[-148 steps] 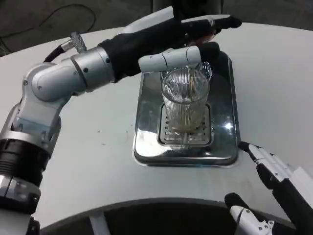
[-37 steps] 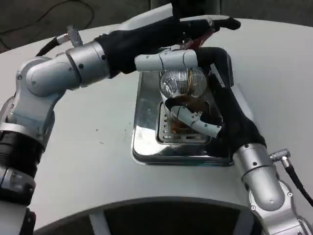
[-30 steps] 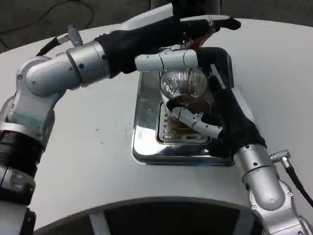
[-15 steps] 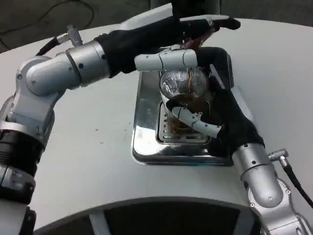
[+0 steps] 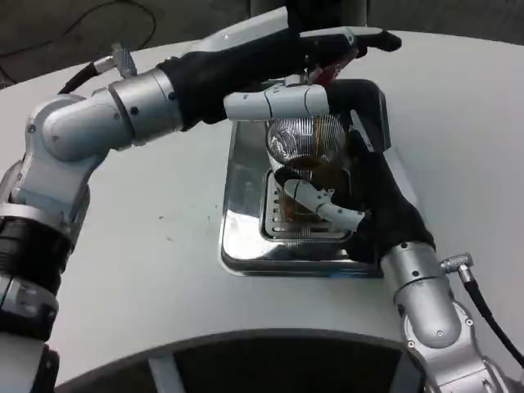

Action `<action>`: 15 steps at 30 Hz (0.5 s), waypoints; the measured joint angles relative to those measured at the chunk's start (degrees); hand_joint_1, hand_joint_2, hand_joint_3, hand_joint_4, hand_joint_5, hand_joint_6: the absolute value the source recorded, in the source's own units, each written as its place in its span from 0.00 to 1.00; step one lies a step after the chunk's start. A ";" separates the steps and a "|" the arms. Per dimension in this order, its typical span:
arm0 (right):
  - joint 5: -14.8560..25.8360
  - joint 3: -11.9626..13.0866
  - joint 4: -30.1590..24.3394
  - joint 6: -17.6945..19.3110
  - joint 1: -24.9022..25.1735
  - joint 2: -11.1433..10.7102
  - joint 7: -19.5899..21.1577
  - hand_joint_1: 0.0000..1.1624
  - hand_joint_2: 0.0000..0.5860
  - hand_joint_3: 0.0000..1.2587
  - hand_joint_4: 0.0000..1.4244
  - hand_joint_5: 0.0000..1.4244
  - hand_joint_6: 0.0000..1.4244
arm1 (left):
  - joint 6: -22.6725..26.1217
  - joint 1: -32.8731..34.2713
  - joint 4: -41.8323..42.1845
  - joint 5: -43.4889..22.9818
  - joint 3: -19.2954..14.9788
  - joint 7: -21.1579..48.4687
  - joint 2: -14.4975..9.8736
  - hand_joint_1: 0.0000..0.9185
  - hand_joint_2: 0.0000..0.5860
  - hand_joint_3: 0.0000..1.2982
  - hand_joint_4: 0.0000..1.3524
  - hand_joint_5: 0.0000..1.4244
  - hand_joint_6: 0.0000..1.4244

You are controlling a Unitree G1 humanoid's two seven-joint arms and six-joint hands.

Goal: Grasp the cup under the faucet to collect the drink, then remove the cup.

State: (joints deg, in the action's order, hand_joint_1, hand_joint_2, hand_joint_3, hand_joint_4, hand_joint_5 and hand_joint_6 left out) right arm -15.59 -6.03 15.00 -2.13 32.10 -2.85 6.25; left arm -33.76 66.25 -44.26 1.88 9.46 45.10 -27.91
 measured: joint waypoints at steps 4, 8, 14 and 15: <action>0.00 0.00 1.08 0.52 0.64 0.27 0.37 0.62 0.38 0.00 0.04 0.08 0.03 | -0.08 0.08 -0.15 0.00 0.14 0.00 -0.32 0.00 0.17 0.11 0.02 0.04 0.05; 0.06 0.01 2.61 1.49 1.20 0.96 1.23 0.62 0.38 0.00 0.04 0.08 0.04 | -0.10 0.28 -0.31 0.02 0.28 0.04 -0.52 0.00 0.17 0.11 0.02 0.04 0.05; 0.03 0.00 3.45 1.84 1.65 1.69 2.62 0.62 0.38 0.02 0.07 0.11 0.06 | -0.10 0.30 -0.30 0.01 0.35 0.07 -0.71 0.00 0.17 0.11 0.02 0.04 0.05; 0.01 0.01 3.50 1.85 1.67 1.83 2.83 0.62 0.38 0.02 0.07 0.12 0.07 | -0.11 0.30 -0.29 0.01 0.35 0.09 -0.75 0.00 0.17 0.11 0.02 0.04 0.05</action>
State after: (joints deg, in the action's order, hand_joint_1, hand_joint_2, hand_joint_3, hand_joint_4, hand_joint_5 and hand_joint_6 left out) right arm -15.58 -6.02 18.51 -0.28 33.77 -1.02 9.08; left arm -33.87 66.55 -44.55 1.88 9.81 45.19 -28.66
